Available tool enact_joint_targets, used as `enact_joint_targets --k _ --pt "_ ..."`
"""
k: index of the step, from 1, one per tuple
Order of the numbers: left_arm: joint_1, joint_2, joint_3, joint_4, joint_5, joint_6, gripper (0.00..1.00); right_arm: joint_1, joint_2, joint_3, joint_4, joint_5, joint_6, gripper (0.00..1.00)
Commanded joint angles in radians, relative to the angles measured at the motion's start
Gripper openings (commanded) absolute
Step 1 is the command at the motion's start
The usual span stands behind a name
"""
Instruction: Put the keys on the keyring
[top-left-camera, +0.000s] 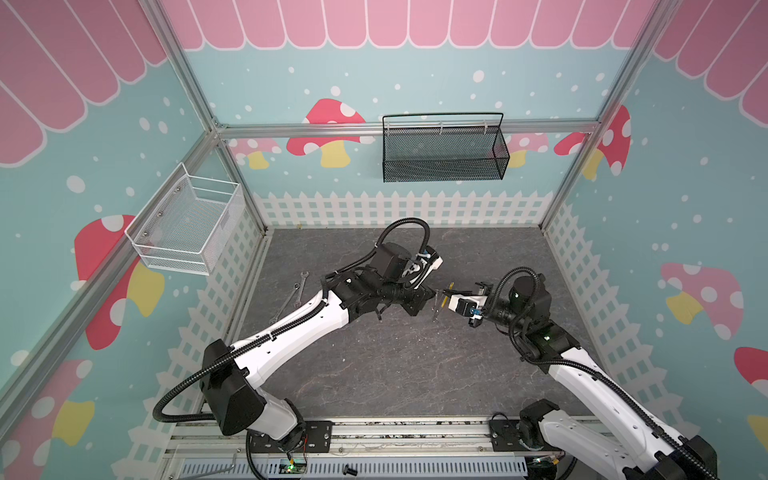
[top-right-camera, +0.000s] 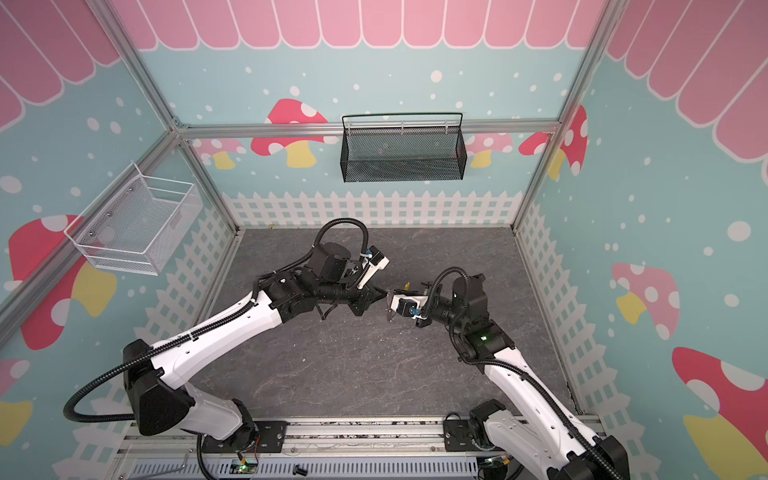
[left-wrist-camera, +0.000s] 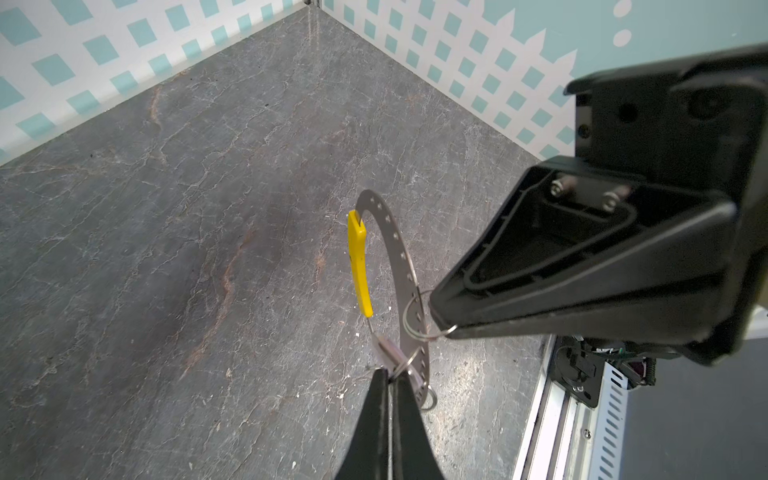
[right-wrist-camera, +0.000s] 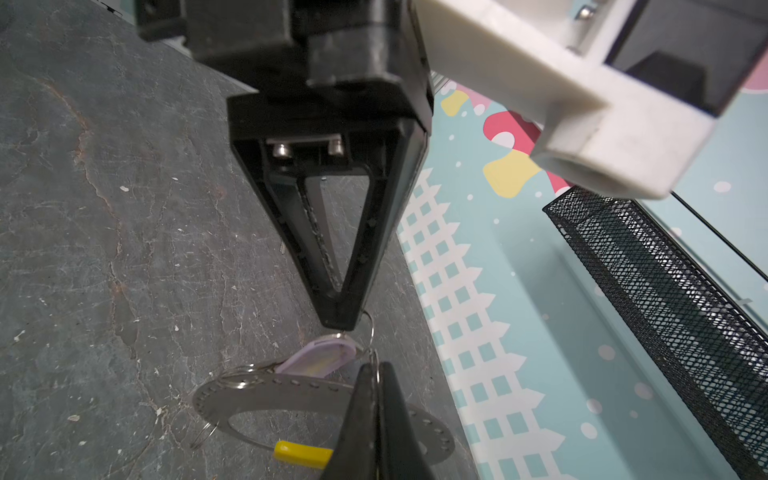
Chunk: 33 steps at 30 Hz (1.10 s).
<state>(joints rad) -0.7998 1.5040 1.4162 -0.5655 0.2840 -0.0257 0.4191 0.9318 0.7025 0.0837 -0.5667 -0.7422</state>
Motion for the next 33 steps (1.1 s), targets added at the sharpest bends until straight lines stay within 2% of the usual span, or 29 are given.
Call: enact_joint_targets --k 1,7,12,20,26,33 --pt "0.004 -0.019 -0.018 -0.005 0.002 -0.019 0.00 0.002 0.002 0.022 0.022 0.033 0.023 0.00" --pt "0.020 -0.037 -0.146 0.019 -0.022 -0.052 0.00 0.003 -0.006 0.015 0.002 0.135 -0.008 0.00" --pt "0.031 -0.038 -0.264 0.085 -0.026 -0.084 0.00 0.003 -0.019 0.015 -0.025 0.128 -0.033 0.00" --pt "0.036 0.036 -0.390 0.137 -0.046 -0.103 0.00 0.002 -0.037 0.014 -0.079 0.138 -0.057 0.00" --pt "0.036 0.041 -0.398 0.059 -0.105 -0.102 0.00 0.003 -0.055 0.011 -0.107 0.176 -0.061 0.00" --pt "0.036 0.004 -0.391 -0.127 -0.134 -0.108 0.00 0.003 -0.077 -0.007 -0.112 0.168 -0.060 0.00"
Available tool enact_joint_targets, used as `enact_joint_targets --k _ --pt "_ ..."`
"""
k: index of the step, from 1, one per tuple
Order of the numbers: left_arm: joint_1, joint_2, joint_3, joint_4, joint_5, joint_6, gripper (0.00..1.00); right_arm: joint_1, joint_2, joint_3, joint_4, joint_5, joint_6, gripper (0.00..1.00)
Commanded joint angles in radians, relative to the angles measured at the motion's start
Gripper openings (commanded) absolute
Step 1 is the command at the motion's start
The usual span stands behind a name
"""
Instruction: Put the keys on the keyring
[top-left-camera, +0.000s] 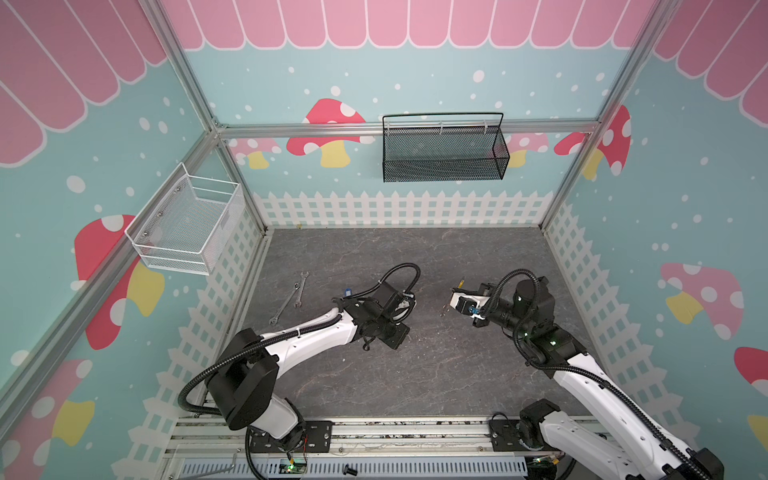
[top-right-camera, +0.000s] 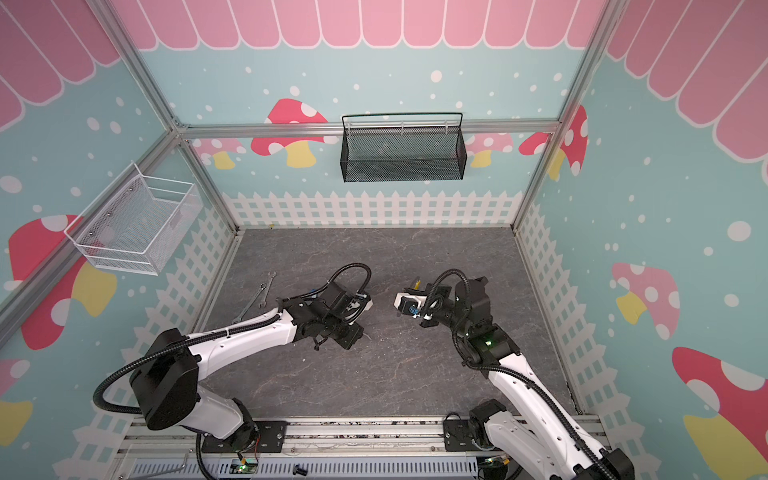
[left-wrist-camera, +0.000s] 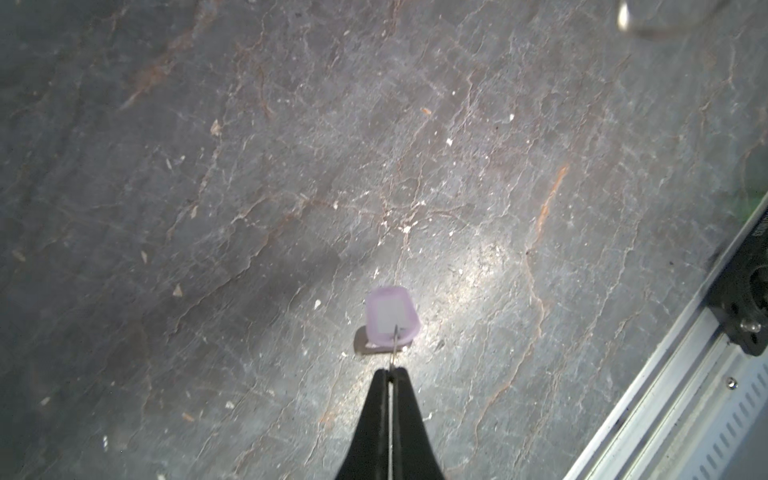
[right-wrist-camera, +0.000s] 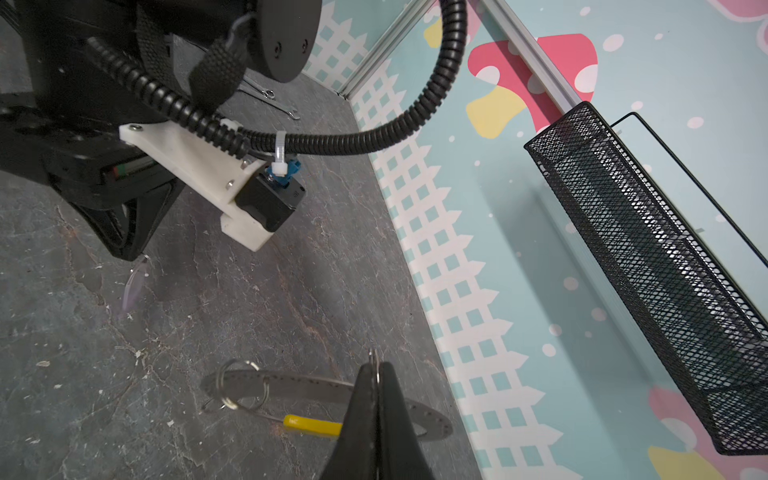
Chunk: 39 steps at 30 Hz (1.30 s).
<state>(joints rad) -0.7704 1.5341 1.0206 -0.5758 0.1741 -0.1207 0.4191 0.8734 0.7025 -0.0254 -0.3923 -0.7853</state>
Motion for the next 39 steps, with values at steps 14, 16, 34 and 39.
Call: enact_joint_targets --k 14,16,34,39 --pt "-0.004 0.174 0.183 -0.312 -0.067 0.102 0.00 0.000 -0.028 -0.026 0.002 0.001 -0.029 0.00" --pt "-0.006 0.233 0.229 -0.307 -0.060 0.120 0.00 -0.001 -0.034 -0.028 0.002 0.003 -0.028 0.00" --pt "0.000 0.453 0.409 -0.216 -0.046 0.177 0.00 -0.017 -0.057 -0.052 0.001 0.021 -0.044 0.00" --pt "0.000 0.445 0.383 -0.149 -0.029 0.179 0.02 -0.026 -0.055 -0.058 0.002 0.013 -0.050 0.00"
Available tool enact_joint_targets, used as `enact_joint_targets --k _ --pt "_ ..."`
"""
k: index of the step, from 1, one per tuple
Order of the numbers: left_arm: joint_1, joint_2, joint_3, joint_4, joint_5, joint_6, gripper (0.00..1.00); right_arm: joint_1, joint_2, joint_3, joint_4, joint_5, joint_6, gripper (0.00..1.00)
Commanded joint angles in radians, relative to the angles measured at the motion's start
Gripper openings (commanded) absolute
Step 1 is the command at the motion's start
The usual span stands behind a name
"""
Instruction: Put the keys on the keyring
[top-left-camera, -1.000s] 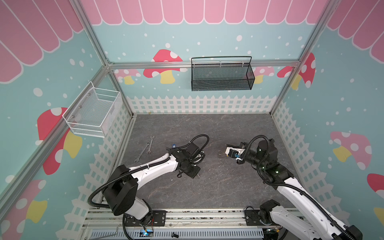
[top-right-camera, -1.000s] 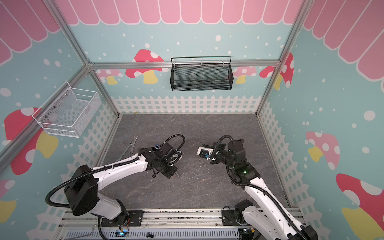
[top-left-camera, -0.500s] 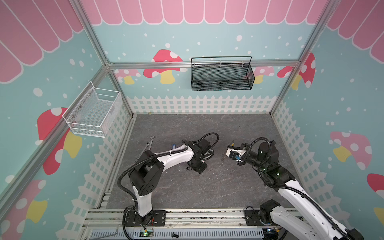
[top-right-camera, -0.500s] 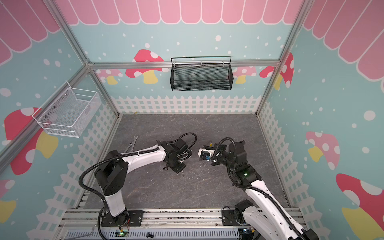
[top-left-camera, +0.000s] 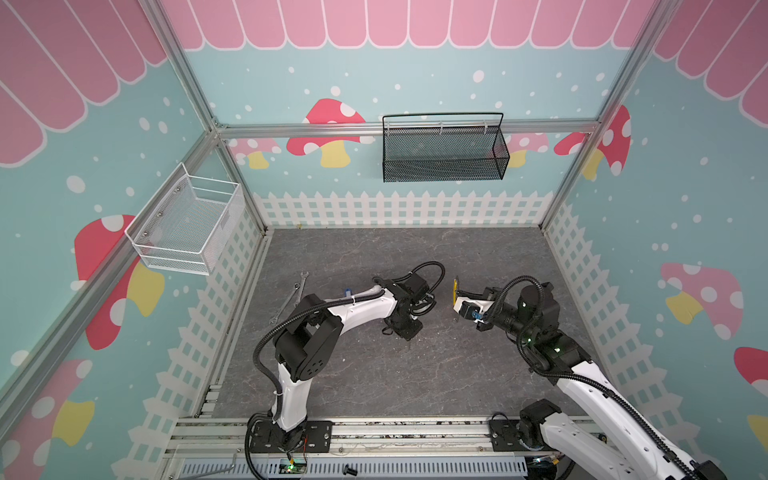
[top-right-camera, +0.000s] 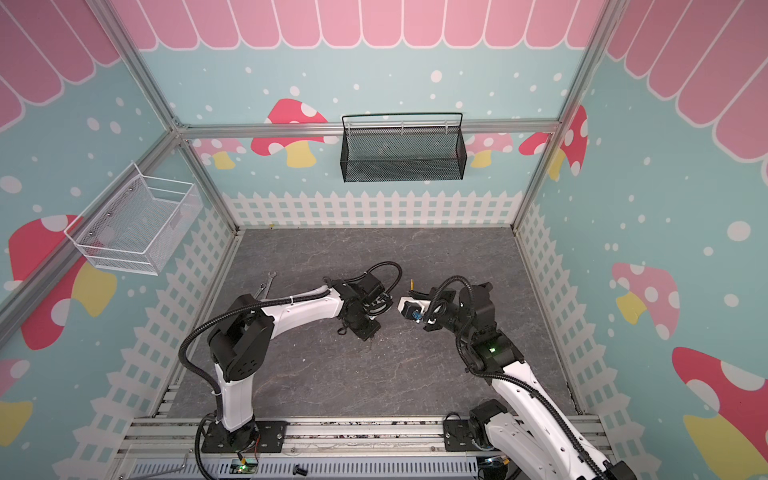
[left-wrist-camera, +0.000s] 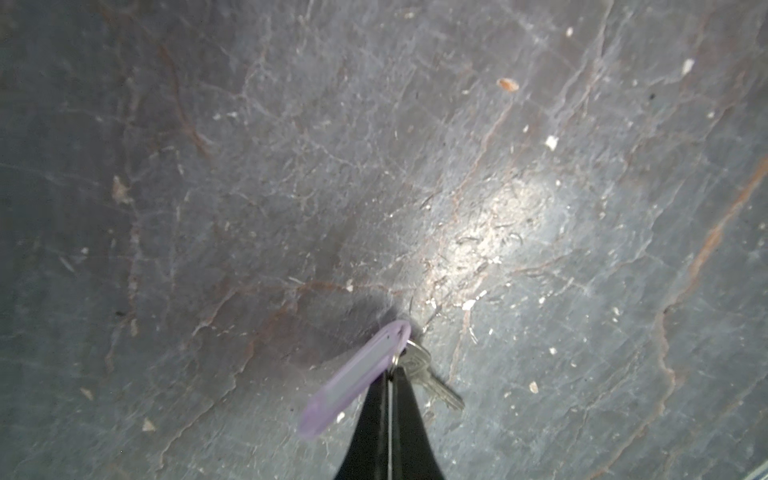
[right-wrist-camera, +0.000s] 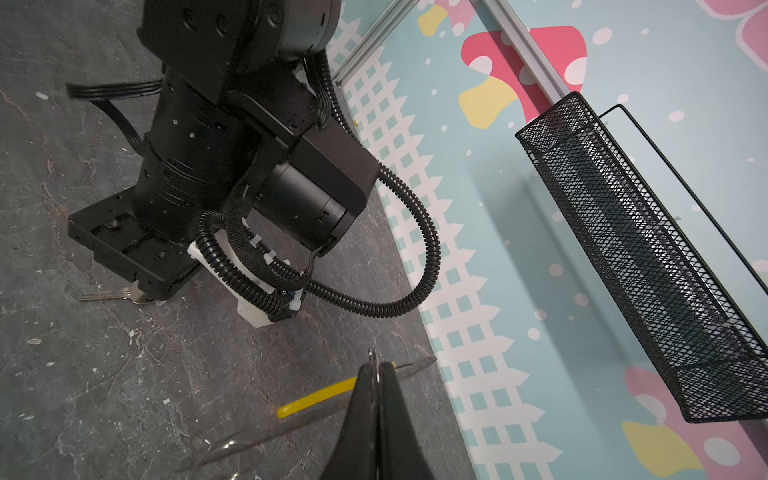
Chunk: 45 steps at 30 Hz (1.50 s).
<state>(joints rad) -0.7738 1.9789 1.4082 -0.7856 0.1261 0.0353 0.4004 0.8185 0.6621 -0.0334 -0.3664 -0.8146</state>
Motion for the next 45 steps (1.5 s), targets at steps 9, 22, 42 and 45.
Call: enact_joint_targets --k 9,22,42,45 --pt "0.014 -0.050 -0.068 0.140 0.038 0.042 0.22 -0.019 -0.001 -0.025 0.017 -0.021 -0.018 0.00" --pt "0.047 -0.199 -0.260 0.364 0.135 0.057 0.31 -0.025 -0.005 -0.033 0.032 -0.022 -0.011 0.00" --pt "0.003 -0.269 -0.407 0.509 -0.016 0.773 0.39 -0.041 -0.043 -0.007 -0.002 -0.002 -0.038 0.00" --pt "0.028 -0.244 -0.408 0.560 0.043 0.868 0.39 -0.041 -0.058 -0.004 -0.015 -0.004 -0.040 0.00"
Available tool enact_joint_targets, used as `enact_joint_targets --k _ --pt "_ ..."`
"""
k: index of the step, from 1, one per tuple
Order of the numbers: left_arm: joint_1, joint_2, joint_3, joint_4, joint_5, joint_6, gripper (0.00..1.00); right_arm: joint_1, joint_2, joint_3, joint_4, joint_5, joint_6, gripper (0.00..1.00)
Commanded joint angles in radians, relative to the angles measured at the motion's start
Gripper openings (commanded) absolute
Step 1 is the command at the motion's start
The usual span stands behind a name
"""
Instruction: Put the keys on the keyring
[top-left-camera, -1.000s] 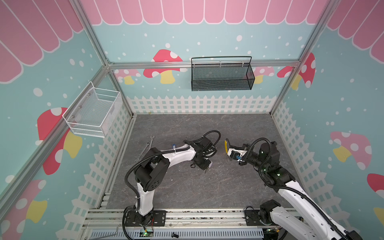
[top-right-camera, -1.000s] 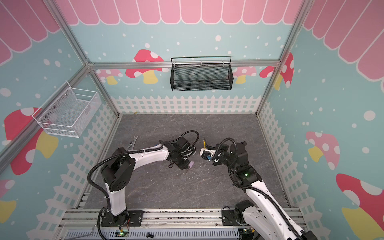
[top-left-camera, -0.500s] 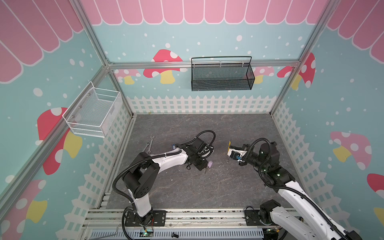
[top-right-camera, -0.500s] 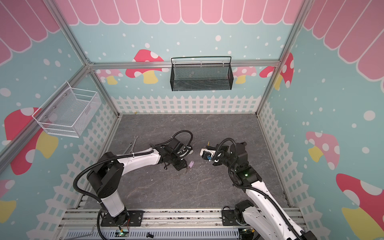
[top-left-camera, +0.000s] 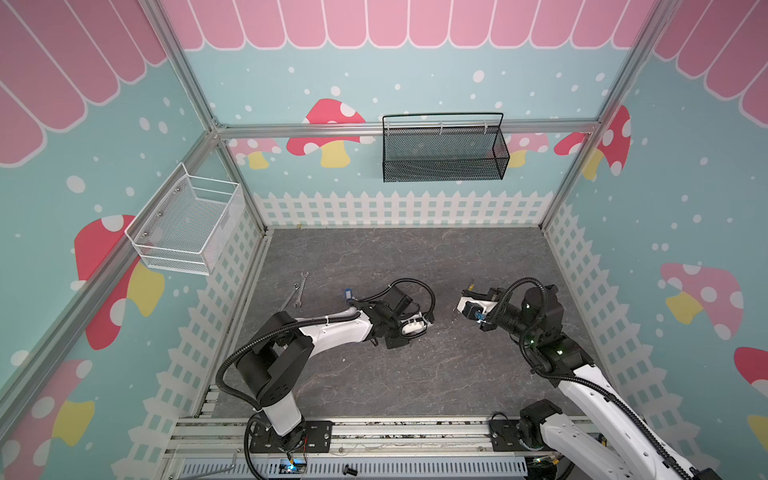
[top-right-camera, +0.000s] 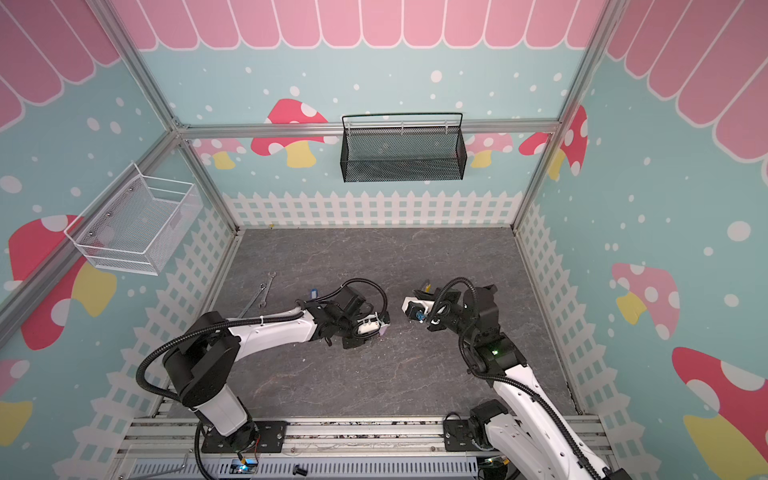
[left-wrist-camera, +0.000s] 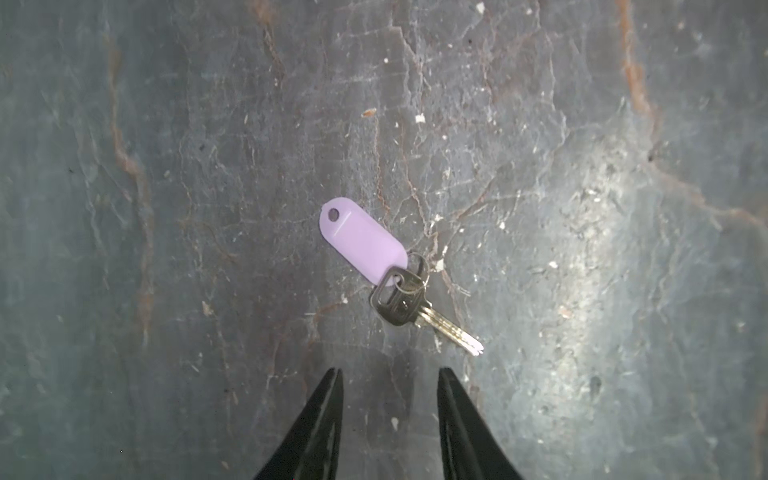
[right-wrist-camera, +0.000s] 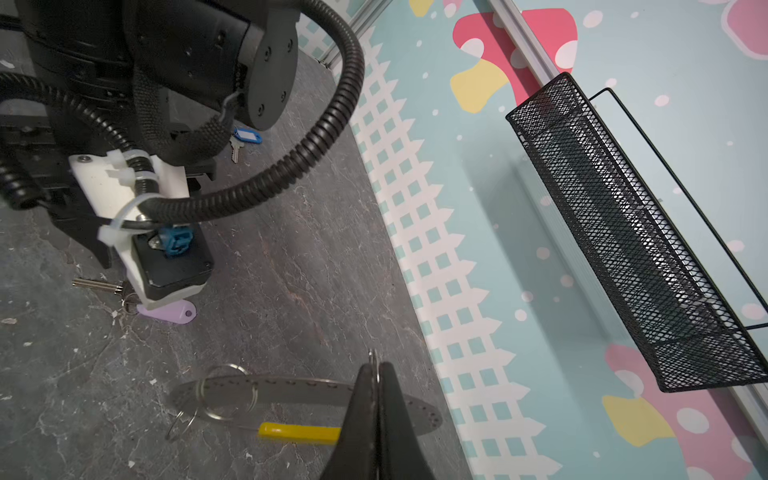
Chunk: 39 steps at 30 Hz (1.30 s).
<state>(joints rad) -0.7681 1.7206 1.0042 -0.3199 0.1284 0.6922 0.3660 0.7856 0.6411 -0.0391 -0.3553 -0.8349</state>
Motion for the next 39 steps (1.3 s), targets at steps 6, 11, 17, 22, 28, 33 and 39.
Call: enact_joint_targets --k 6,11,17,22,28,33,39 --pt "0.055 0.073 0.057 0.078 0.178 0.333 0.39 -0.006 -0.035 0.026 -0.034 -0.024 -0.021 0.00" --pt "0.060 0.111 0.112 0.003 0.253 0.421 0.39 -0.006 -0.040 0.032 -0.048 -0.033 -0.022 0.00" --pt "0.061 0.127 0.132 -0.035 0.284 0.470 0.39 -0.007 -0.039 0.030 -0.053 -0.037 -0.023 0.00" --pt "0.060 0.140 0.152 -0.060 0.276 0.482 0.39 -0.007 -0.037 0.029 -0.051 -0.040 -0.026 0.00" --pt "0.046 0.163 0.177 -0.096 0.218 0.492 0.39 -0.007 -0.038 0.028 -0.051 -0.040 -0.026 0.00" --pt "0.028 0.170 0.167 -0.064 0.170 0.488 0.38 -0.009 -0.034 0.026 -0.051 -0.043 -0.023 0.00" --pt "0.012 0.181 0.156 -0.032 0.127 0.474 0.38 -0.007 -0.035 0.025 -0.052 -0.044 -0.022 0.00"
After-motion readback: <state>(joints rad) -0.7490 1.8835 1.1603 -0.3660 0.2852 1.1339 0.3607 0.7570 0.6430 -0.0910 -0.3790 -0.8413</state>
